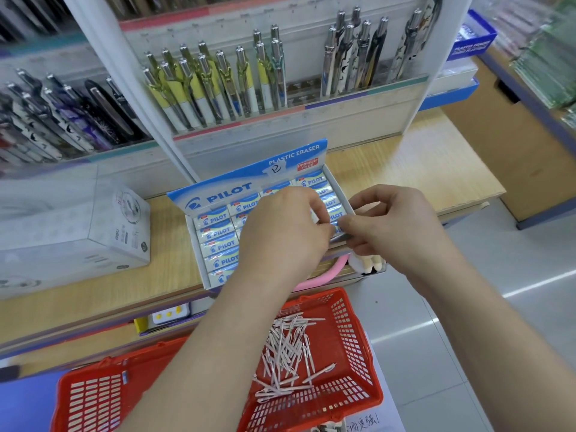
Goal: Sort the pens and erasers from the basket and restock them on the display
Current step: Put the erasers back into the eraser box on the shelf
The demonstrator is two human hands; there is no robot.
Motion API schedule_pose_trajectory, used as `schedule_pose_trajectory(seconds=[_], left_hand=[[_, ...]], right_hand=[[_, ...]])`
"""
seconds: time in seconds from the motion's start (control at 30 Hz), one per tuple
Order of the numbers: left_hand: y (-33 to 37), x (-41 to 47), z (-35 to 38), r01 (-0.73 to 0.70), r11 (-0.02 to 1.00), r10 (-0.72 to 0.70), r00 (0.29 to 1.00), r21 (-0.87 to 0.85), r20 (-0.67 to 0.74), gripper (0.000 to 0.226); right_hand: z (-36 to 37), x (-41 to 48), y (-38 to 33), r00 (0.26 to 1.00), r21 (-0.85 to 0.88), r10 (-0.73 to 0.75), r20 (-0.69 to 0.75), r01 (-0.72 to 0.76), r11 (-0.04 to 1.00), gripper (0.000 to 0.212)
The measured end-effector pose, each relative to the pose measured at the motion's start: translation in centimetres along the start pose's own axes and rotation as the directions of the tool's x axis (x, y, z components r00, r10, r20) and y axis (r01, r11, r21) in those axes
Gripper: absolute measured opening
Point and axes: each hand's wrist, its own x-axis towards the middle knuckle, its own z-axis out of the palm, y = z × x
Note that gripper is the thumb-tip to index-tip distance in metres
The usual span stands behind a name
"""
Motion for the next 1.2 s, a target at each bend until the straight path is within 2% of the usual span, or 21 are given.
schedule_pose_trajectory(seconds=[0.07, 0.13, 0.2, 0.23, 0.3, 0.33, 0.37, 0.4, 0.47, 0.57, 0.63, 0.7, 0.83, 0.93, 1.03, 1.1, 1.2], left_hand=[[0.3, 0.3, 0.0, -0.023, 0.999, 0.023, 1.0, 0.022, 0.016, 0.011], [0.1, 0.3, 0.0, -0.014, 0.999, 0.015, 0.999, -0.033, 0.037, 0.007], [-0.7, -0.1, -0.5, 0.066, 0.963, -0.043, 0.995, -0.262, 0.091, 0.005], [-1.2, -0.4, -0.9, 0.138, 0.882, -0.077, 0.986, -0.45, 0.15, 0.011], [-2.1, -1.4, -2.1, 0.257, 0.592, -0.077, 0.961, -0.764, 0.264, 0.022], [-2.4, -1.9, -2.6, 0.278, 0.45, -0.052, 0.957, -0.848, 0.286, 0.024], [-2.7, -2.4, -2.9, 0.278, 0.351, -0.028, 0.958, -0.894, 0.287, 0.024], [-3.0, -2.8, -3.0, 0.268, 0.29, -0.015, 0.961, -0.919, 0.276, 0.024], [-3.1, -3.6, -2.9, 0.241, 0.219, -0.027, 0.97, -0.945, 0.241, 0.025], [-2.5, -4.5, -2.7, 0.199, 0.14, -0.046, 0.98, -0.97, 0.194, 0.025], [-2.3, -4.9, -2.8, 0.152, 0.143, -0.037, 0.988, -0.978, 0.148, 0.021], [-2.4, -5.3, -2.9, 0.105, 0.201, -0.017, 0.994, -0.974, 0.104, 0.021], [-3.1, -5.7, -3.1, 0.076, 0.291, 0.034, 0.995, -0.954, 0.089, 0.027], [-3.6, -5.9, -3.0, 0.091, 0.317, 0.058, 0.992, -0.944, 0.115, 0.03], [-4.2, -6.0, -3.5, 0.101, 0.315, 0.029, 0.993, -0.944, 0.116, 0.033], [-5.0, -5.8, -4.0, 0.052, 0.374, -0.012, 0.999, -0.926, 0.051, 0.031], [-6.0, -5.8, -4.5, 0.035, 0.43, -0.038, 0.999, -0.902, 0.02, 0.021]], right_hand=[[0.2, 0.3, -0.1, 1.0, -0.05, 0.009, -0.012, -0.01, 0.999, 0.016], [0.3, 0.5, -0.2, 1.0, -0.071, 0.018, -0.011, -0.019, 0.997, 0.017], [0.2, 0.5, -0.2, 1.0, -0.086, 0.023, -0.006, -0.023, 0.996, 0.016], [0.2, 0.4, -0.1, 1.0, -0.094, 0.019, -0.014, -0.02, 0.995, 0.017], [0.3, -0.1, 0.2, 0.996, -0.143, -0.046, -0.079, 0.035, 0.989, 0.022], [0.4, -0.5, 0.3, 0.985, -0.198, -0.112, -0.134, 0.084, 0.976, 0.026], [0.5, -1.0, 0.1, 0.965, -0.247, -0.186, -0.183, 0.138, 0.959, 0.027], [0.6, -1.8, -0.2, 0.947, -0.249, -0.25, -0.204, 0.196, 0.948, 0.026], [1.3, -3.3, -1.1, 0.951, -0.095, -0.271, -0.151, 0.259, 0.961, 0.018], [2.6, -5.5, -2.8, 0.969, 0.287, -0.199, 0.146, 0.151, 0.946, 0.02], [3.2, -6.2, -3.3, 0.944, 0.416, -0.211, 0.255, 0.09, 0.905, 0.028], [3.4, -6.3, -3.5, 0.93, 0.452, -0.233, 0.285, 0.084, 0.888, 0.035], [3.8, -6.2, -3.5, 0.912, 0.365, -0.267, 0.312, 0.145, 0.92, 0.05], [4.4, -6.3, -3.6, 0.896, 0.307, -0.28, 0.343, 0.175, 0.935, 0.06], [4.9, -6.3, -3.6, 0.89, 0.298, -0.303, 0.342, 0.203, 0.933, 0.059], [5.0, -6.2, -3.7, 0.907, 0.386, -0.267, 0.325, 0.131, 0.913, 0.054], [4.7, -5.8, -4.0, 0.91, 0.576, -0.184, 0.372, -0.071, 0.814, 0.037]])
